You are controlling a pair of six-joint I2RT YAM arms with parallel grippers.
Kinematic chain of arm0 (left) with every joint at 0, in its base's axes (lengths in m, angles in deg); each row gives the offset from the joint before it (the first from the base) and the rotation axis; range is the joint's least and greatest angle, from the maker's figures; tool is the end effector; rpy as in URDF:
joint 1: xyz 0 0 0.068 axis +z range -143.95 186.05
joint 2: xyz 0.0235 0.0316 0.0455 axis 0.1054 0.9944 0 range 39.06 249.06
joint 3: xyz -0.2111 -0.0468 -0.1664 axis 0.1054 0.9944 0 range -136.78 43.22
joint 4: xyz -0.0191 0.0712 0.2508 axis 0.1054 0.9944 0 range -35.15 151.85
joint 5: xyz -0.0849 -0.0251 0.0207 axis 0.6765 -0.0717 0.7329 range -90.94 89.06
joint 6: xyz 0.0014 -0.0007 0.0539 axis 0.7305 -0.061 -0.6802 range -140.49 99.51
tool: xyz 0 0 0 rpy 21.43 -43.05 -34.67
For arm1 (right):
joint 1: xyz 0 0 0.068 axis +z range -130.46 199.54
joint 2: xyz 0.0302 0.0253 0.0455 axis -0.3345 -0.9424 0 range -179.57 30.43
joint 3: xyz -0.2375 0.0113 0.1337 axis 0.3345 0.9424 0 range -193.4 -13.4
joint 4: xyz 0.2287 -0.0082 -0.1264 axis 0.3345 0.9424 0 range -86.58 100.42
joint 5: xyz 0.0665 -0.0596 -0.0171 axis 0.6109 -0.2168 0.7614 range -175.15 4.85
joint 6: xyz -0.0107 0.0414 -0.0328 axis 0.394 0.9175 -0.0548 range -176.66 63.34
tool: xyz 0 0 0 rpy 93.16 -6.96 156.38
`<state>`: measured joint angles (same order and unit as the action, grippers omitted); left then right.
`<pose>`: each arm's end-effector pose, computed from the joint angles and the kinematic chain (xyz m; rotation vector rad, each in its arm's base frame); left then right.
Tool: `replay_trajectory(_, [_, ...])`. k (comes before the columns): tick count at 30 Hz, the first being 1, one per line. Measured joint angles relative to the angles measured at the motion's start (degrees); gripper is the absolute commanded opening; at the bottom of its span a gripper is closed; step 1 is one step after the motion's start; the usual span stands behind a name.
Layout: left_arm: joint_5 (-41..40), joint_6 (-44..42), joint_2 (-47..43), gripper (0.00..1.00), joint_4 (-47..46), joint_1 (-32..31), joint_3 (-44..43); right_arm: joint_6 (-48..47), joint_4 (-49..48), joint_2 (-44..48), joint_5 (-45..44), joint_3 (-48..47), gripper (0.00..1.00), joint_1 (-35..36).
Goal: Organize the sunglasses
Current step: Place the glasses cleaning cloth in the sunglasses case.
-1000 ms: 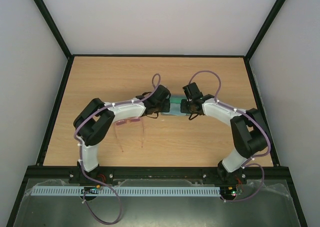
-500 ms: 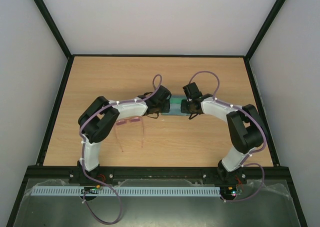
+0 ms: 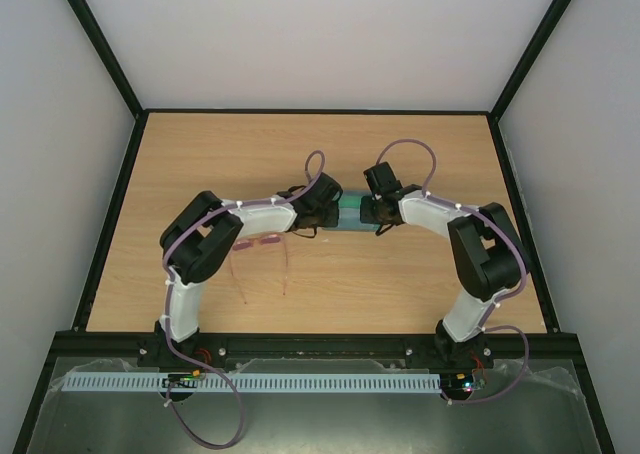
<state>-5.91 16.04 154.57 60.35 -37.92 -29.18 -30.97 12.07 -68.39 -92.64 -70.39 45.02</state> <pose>0.3087 -0.2934 0.1460 0.1206 2.4836 -0.5245 0.3203 0.1474 0.1714 0.0622 2.4551 0.2360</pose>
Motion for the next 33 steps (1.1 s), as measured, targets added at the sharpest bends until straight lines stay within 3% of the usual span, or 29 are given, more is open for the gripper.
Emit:
replay_trajectory(14, [-0.02, 0.0, 1.29, 0.03, 0.0, 0.02, -0.81, -0.09, 0.0, -1.05, -1.05, -0.02, 0.01, -0.31])
replay_trajectory(18, [-0.15, -0.02, 1.29, 0.12, 0.02, 0.0, -0.83, -0.22, 0.0, -1.05, -1.18, -0.02, 0.02, -0.31])
replay_trajectory(21, [-0.59, -0.13, 1.27, 0.21, 0.04, 0.0, -0.83, -0.28, 0.02, -1.05, -1.33, -0.02, 0.17, -0.31])
replay_trajectory(25, [-0.9, -0.02, 0.92, 0.29, 0.02, 0.0, -0.83, -0.59, 0.02, -1.03, -1.66, -0.02, 0.27, -0.35])
replay_trajectory(30, [-0.85, 0.0, -0.04, 0.45, -0.02, -0.02, -0.79, -0.83, 0.02, -0.79, -1.38, -0.02, 0.26, -0.31])
replay_trajectory(33, [-0.81, 0.0, -1.03, 0.5, -0.09, 0.0, -0.37, -0.85, 0.04, 0.24, -1.33, 0.07, 0.25, -0.35])
